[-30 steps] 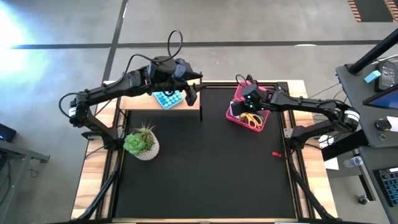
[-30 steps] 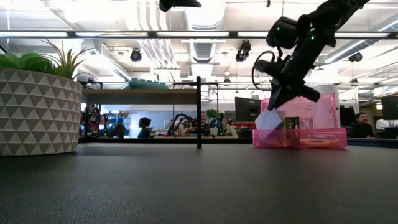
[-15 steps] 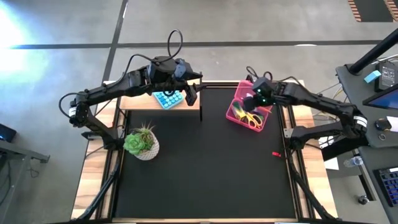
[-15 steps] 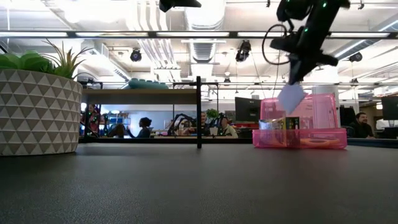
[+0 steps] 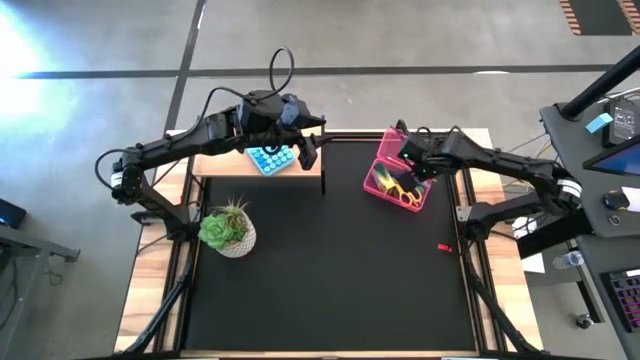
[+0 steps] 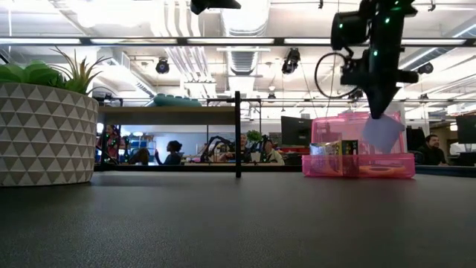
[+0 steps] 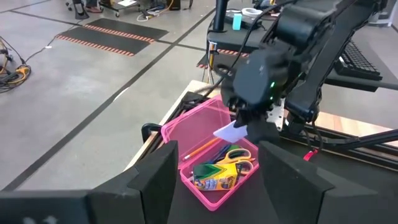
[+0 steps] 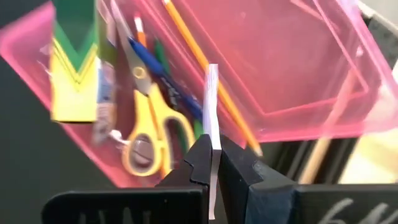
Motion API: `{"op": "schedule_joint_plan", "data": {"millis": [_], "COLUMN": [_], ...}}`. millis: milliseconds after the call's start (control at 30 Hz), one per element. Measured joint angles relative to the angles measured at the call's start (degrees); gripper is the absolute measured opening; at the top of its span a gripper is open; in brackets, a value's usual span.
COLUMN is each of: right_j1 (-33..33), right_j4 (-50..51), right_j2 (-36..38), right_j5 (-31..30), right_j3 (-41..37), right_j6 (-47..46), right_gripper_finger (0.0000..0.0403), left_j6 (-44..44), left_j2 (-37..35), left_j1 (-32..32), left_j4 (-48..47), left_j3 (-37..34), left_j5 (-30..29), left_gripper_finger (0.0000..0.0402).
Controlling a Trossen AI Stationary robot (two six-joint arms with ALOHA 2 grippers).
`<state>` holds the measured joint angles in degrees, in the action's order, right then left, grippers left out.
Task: Pack school essentials
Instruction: Put the purple sticky notes into the pink supply box
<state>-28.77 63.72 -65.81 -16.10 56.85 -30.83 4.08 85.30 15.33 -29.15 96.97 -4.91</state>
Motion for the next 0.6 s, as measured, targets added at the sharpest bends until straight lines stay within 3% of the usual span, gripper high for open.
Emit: {"op": "schedule_joint_plan", "data": {"millis": [200,600], "right_j1": [0.0,0.79], "right_j4": [-0.14,-2.02], "right_j2": [-3.96,-11.34], "right_j5": [-5.75,-5.48], "right_j3": [0.01,0.03], "right_j6": [8.33,15.96], "right_gripper_finger": [0.0009,0.0009], "left_j6": [0.0,0.02], "left_j2": [0.01,0.04], "left_j1": [0.04,0.04], "left_j4": [0.13,0.13], "left_j3": [0.0,0.0], "left_j5": [0.0,-0.04], "left_gripper_finger": [0.0205,0.0205]}}
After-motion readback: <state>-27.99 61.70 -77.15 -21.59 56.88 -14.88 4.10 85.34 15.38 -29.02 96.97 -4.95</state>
